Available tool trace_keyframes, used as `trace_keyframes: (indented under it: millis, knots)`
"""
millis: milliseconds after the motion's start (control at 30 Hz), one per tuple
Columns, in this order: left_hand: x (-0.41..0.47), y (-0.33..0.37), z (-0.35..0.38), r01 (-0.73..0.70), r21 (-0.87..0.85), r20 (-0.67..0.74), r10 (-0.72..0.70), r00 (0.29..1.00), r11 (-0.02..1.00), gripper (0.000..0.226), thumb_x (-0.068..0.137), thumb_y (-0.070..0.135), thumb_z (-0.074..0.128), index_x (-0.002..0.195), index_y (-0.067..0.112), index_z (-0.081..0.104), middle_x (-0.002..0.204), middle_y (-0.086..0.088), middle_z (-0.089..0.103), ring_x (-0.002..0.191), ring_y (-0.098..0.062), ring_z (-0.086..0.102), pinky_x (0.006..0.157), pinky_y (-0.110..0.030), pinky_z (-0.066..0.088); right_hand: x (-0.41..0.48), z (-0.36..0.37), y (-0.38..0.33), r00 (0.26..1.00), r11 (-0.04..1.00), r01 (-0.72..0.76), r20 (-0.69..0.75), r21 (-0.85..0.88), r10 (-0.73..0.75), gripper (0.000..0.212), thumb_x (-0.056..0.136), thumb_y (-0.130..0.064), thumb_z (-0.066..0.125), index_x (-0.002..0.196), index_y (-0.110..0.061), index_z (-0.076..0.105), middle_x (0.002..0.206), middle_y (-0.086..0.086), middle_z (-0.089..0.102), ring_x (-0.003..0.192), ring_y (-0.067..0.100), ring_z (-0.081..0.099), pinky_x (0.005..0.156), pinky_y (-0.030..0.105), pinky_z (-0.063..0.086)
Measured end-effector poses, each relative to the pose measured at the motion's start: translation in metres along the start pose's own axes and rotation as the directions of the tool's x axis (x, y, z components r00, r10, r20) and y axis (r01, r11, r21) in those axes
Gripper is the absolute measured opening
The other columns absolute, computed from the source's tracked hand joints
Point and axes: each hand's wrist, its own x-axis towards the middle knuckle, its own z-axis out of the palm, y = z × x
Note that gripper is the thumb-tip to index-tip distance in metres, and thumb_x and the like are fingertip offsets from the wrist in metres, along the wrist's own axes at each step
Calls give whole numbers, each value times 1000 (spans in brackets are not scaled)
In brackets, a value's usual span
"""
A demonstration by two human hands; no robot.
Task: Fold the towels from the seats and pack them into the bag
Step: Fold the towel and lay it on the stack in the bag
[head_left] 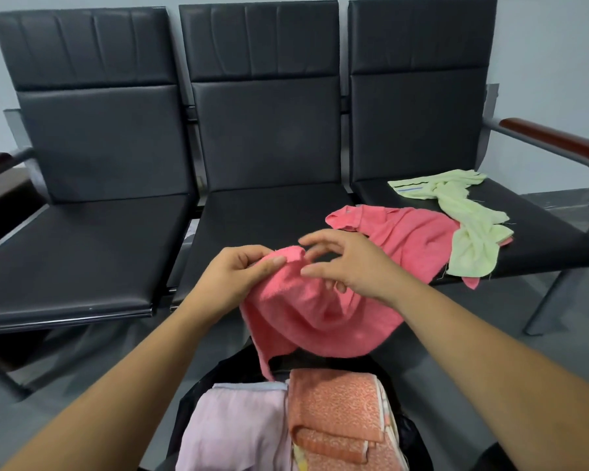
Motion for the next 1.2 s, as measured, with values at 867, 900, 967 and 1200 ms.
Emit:
trace_keyframes:
  millis: [867, 900, 967, 1200]
  knots:
    - [11, -45, 2, 199, 209, 120, -227, 967, 958, 19, 96, -3, 51, 97, 11, 64, 88, -6, 77, 86, -24, 76, 93, -50, 56, 0, -37, 29, 900, 802, -95, -294, 590, 323, 7, 101, -8, 56, 95, -6, 59, 82, 18, 63, 62, 24, 71, 66, 35, 58]
    - [10, -43, 8, 183, 161, 105, -201, 974, 970, 13, 96, 2, 58, 99, 13, 65, 92, -5, 77, 91, -23, 75, 97, -50, 55, -3, -32, 26, 929, 863, -132, -242, 489, 279, 10, 100, -8, 57, 91, -7, 61, 79, 18, 63, 61, 24, 70, 65, 35, 56]
    - [6, -41, 21, 148, 97, 78, -156, 985, 984, 17, 92, 22, 72, 108, 21, 67, 103, 1, 76, 100, -16, 73, 101, -45, 53, -9, -20, 16, 976, 946, -148, -113, 288, 187, 12, 98, -8, 60, 87, -8, 64, 70, 14, 64, 57, 21, 64, 61, 31, 50]
    - [-4, -18, 40, -42, 108, 112, 30, 993, 993, 16, 96, 30, 69, 110, 25, 75, 105, 9, 76, 104, -9, 70, 100, -41, 53, -16, -4, -4, 993, 988, -33, 116, 154, 15, 7, 96, -8, 66, 91, -5, 70, 73, 8, 65, 59, 16, 57, 57, 25, 49]
